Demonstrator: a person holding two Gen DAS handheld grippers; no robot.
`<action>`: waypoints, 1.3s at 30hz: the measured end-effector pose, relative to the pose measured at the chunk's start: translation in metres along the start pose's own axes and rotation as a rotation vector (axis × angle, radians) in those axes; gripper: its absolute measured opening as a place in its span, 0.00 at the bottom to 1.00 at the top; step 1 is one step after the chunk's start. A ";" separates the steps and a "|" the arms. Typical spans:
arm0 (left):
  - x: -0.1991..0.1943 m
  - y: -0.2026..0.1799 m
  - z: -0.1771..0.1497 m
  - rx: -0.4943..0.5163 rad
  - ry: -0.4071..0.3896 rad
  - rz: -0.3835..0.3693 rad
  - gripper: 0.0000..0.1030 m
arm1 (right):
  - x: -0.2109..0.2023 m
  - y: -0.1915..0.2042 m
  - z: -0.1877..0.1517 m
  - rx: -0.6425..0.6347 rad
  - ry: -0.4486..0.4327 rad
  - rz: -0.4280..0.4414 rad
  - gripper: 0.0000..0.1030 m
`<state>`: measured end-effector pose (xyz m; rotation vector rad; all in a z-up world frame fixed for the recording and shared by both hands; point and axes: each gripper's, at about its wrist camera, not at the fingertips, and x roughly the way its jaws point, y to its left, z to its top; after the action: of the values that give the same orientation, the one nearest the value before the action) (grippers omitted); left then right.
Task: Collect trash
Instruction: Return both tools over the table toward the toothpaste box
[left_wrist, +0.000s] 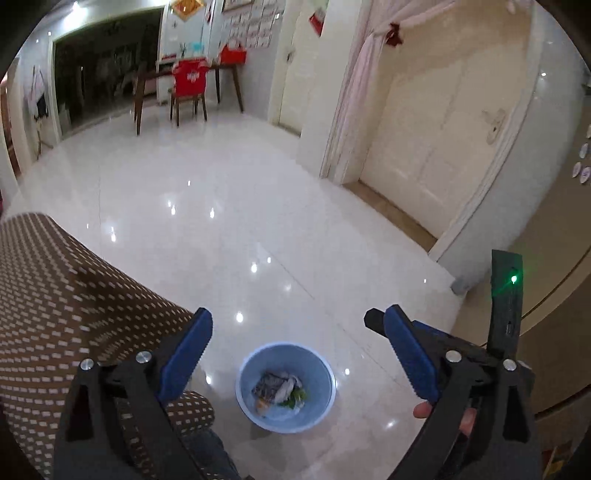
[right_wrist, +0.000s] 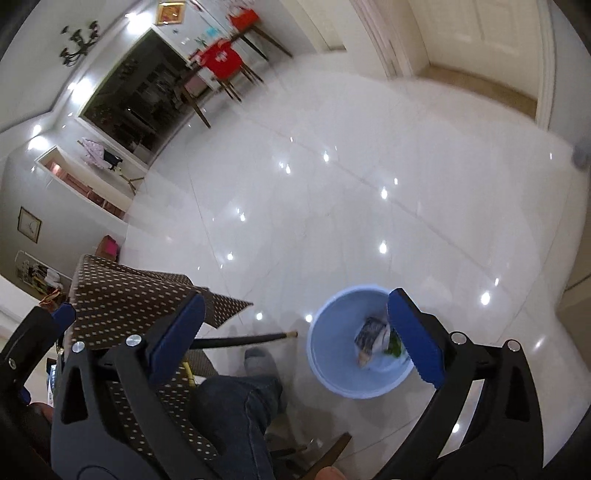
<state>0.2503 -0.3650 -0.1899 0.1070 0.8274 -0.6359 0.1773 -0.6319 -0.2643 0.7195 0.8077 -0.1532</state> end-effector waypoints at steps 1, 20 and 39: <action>-0.010 0.001 0.001 0.007 -0.019 0.003 0.91 | -0.009 0.008 0.002 -0.016 -0.021 0.006 0.94; -0.174 0.074 -0.013 -0.035 -0.288 0.117 0.93 | -0.097 0.188 -0.027 -0.287 -0.205 0.133 0.94; -0.282 0.210 -0.087 -0.265 -0.390 0.410 0.93 | -0.057 0.371 -0.124 -0.659 -0.050 0.240 0.94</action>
<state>0.1702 -0.0296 -0.0798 -0.0862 0.4836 -0.1469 0.2061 -0.2804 -0.0862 0.1814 0.6617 0.3024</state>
